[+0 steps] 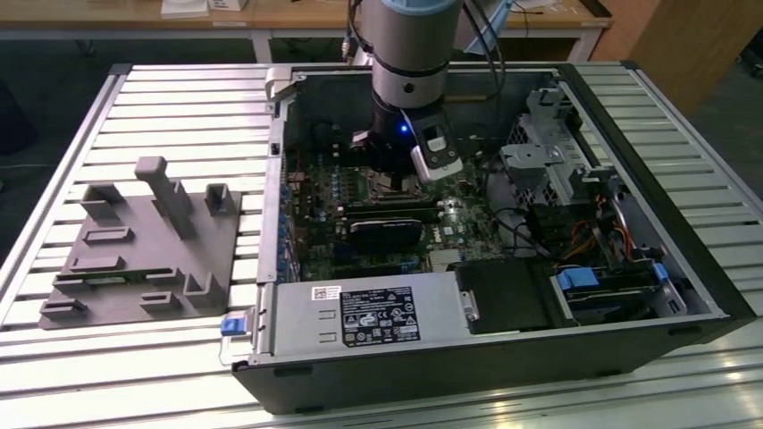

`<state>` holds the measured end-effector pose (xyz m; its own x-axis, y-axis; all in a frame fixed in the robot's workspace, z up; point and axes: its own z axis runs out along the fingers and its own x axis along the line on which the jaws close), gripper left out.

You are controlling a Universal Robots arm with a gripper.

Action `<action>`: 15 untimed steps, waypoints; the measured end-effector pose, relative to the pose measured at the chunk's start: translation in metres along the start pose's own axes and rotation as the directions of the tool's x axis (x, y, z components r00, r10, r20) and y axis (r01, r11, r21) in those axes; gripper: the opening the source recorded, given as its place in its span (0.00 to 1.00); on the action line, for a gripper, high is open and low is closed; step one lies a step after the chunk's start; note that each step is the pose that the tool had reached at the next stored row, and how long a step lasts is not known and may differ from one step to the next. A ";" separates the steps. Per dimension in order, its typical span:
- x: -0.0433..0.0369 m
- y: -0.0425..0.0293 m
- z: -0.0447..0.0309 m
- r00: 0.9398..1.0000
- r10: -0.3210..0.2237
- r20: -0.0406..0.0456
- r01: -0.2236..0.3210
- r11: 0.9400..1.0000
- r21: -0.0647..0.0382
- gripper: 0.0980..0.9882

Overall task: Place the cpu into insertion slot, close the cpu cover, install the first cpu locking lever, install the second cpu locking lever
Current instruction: 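Install the second cpu locking lever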

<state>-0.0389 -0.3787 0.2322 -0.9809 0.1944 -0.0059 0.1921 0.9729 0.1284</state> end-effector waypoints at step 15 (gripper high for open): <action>0.0142 -0.0231 0.0030 1.000 0.002 -0.015 -0.003 0.997 -0.075 0.01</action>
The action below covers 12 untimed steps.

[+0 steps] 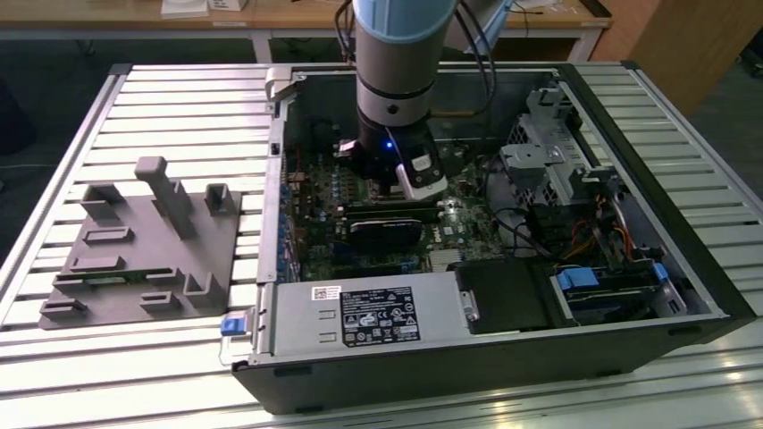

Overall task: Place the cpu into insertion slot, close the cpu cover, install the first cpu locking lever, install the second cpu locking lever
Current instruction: 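Install the second cpu locking lever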

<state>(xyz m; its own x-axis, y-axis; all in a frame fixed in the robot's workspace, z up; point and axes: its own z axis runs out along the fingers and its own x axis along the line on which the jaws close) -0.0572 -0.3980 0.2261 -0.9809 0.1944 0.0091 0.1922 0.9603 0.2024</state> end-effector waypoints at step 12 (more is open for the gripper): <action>0.0042 -0.0102 0.0085 1.000 0.001 -0.009 -0.002 0.999 -0.044 0.01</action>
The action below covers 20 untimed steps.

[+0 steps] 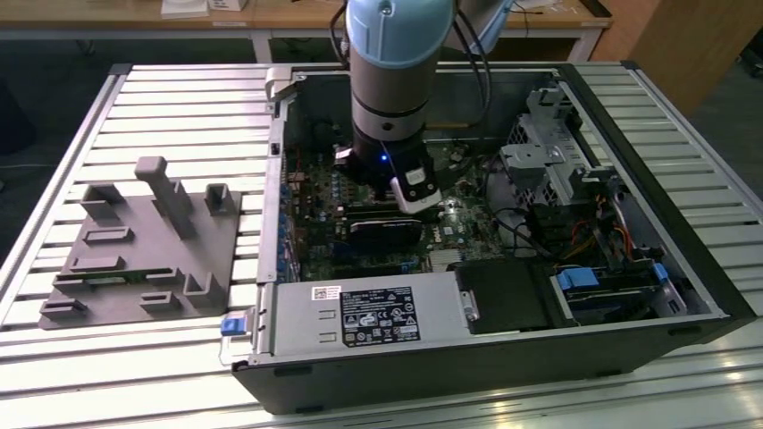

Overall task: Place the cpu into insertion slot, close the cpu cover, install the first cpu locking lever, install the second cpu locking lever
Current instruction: 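Install the second cpu locking lever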

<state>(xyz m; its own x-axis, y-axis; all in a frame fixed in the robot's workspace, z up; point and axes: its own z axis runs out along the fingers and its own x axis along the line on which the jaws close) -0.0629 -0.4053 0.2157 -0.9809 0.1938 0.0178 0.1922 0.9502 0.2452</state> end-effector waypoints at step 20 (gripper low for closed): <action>0.0119 -0.0078 0.0186 1.000 0.001 -0.011 -0.002 0.999 -0.054 0.01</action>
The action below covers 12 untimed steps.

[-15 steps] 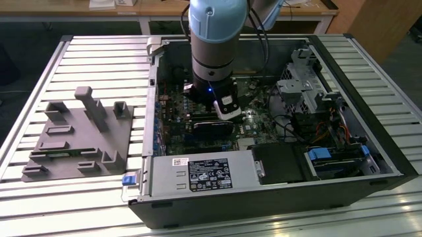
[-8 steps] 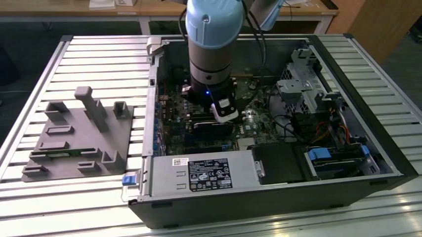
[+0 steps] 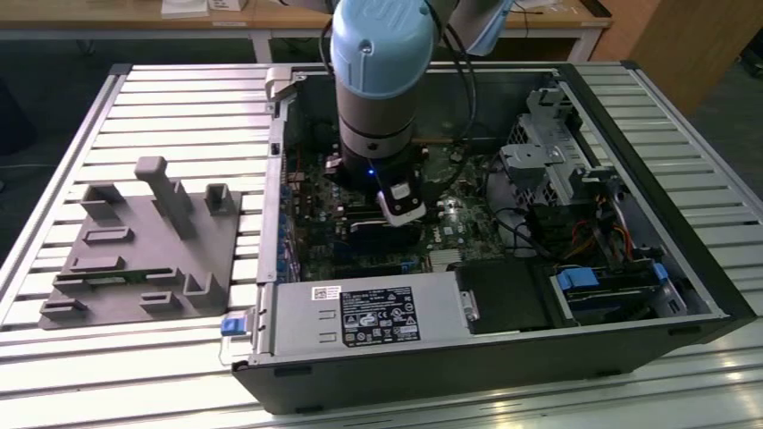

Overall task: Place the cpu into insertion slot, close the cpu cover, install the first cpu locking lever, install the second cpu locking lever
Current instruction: 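Install the second cpu locking lever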

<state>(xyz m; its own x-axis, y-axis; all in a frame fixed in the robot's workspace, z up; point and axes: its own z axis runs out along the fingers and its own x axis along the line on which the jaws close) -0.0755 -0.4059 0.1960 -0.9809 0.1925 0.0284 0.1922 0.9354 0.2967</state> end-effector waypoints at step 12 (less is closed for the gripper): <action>0.0058 -0.0052 0.0080 1.000 0.001 -0.006 -0.001 0.999 -0.033 0.01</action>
<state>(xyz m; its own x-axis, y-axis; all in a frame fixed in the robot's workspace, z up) -0.0820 -0.4072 0.1869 -0.9809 0.1915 0.0347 0.1922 0.9249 0.3281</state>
